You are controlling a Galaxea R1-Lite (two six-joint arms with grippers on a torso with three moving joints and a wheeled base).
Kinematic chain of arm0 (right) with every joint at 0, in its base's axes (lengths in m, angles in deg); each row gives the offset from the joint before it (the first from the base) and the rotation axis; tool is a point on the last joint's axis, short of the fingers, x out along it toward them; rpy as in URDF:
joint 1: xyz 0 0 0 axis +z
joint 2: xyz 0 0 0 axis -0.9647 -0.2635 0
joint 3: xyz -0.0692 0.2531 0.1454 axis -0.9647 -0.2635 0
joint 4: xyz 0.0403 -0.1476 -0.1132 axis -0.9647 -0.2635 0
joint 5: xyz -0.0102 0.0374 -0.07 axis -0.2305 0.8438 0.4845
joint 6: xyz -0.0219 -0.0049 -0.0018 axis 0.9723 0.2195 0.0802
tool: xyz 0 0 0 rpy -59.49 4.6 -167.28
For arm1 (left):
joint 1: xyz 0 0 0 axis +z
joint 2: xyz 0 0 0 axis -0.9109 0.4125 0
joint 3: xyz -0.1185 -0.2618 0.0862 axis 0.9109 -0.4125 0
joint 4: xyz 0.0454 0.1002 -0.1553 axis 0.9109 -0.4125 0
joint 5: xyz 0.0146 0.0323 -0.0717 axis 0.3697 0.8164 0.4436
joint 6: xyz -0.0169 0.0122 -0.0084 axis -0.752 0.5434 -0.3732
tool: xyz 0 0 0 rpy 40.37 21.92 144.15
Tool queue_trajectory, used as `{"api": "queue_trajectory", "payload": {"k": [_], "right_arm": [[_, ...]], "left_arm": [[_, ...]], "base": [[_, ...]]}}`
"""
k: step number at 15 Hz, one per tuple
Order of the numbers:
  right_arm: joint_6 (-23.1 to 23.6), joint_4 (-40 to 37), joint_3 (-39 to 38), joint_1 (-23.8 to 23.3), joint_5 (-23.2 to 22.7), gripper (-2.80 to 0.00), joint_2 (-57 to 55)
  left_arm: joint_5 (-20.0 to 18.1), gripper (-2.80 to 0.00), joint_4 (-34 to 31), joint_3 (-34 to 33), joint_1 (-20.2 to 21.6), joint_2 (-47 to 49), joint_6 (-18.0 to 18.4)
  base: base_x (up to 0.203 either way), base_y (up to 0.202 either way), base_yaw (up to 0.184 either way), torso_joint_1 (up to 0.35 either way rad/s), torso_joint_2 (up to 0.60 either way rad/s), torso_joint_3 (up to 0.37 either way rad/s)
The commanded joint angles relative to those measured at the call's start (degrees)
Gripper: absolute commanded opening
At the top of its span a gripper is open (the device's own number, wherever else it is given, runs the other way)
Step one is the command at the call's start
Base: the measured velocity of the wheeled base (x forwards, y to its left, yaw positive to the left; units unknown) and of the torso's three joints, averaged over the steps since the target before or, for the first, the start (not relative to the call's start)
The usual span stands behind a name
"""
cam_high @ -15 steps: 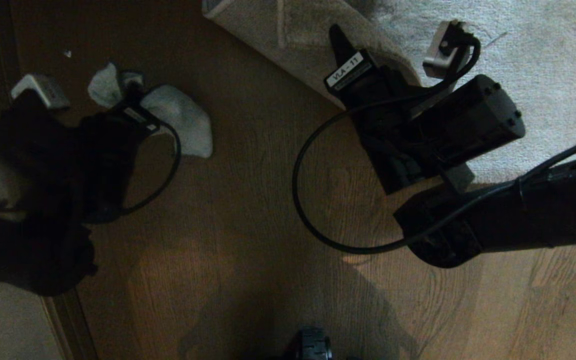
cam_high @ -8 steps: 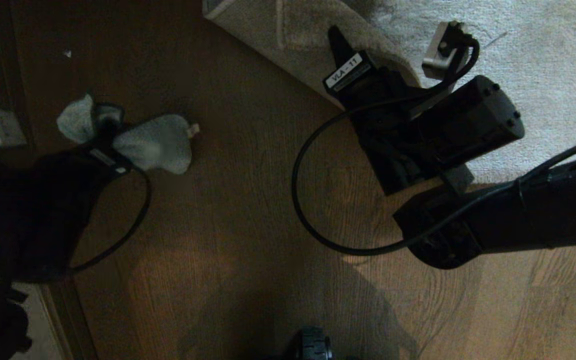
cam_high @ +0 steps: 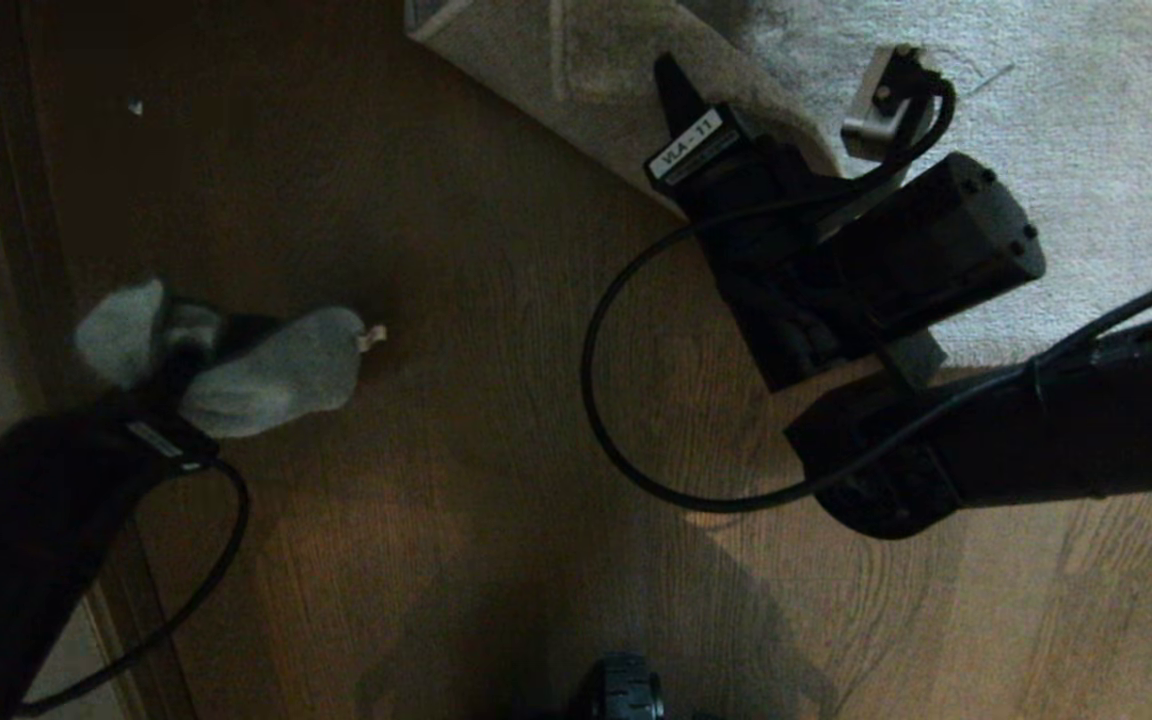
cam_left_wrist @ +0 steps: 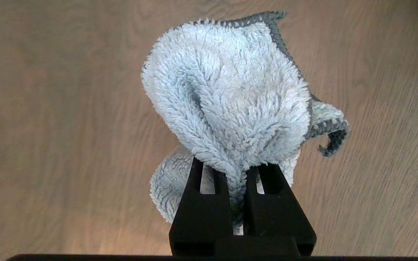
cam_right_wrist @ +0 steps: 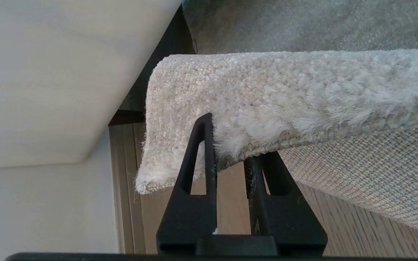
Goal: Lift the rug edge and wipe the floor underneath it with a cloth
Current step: Wipe the floor under the carpet with a rag, then lay down the carpet
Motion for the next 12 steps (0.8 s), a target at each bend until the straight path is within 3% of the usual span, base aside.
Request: {"api": "queue_trajectory", "payload": {"k": [1,4,7,12], "right_arm": [[-0.05,2.75,-0.01,-0.06,0.04,-2.80,-0.15],[-0.14,2.75,-0.01,-0.06,0.04,-2.80,-0.15],[0.04,2.75,-0.01,0.03,-0.13,-2.80,0.02],[0.13,2.75,-0.01,0.03,-0.04,-2.80,0.01]], "left_arm": [[0.12,-2.80,0.46,-3.00,1.57,-3.45,0.39],[0.04,-2.80,0.40,-8.12,3.13,-7.38,1.22],[0.03,-2.80,-0.72,-9.10,7.89,-11.06,1.42],[-1.54,-2.80,-3.93,-9.11,8.12,-15.69,3.59]], "base": [[0.000,0.000,0.000,0.000,0.00,0.000],[0.000,0.000,0.000,0.000,0.00,0.000],[0.000,0.000,0.000,0.000,0.00,0.000],[0.000,0.000,0.000,0.000,0.00,0.000]]}}
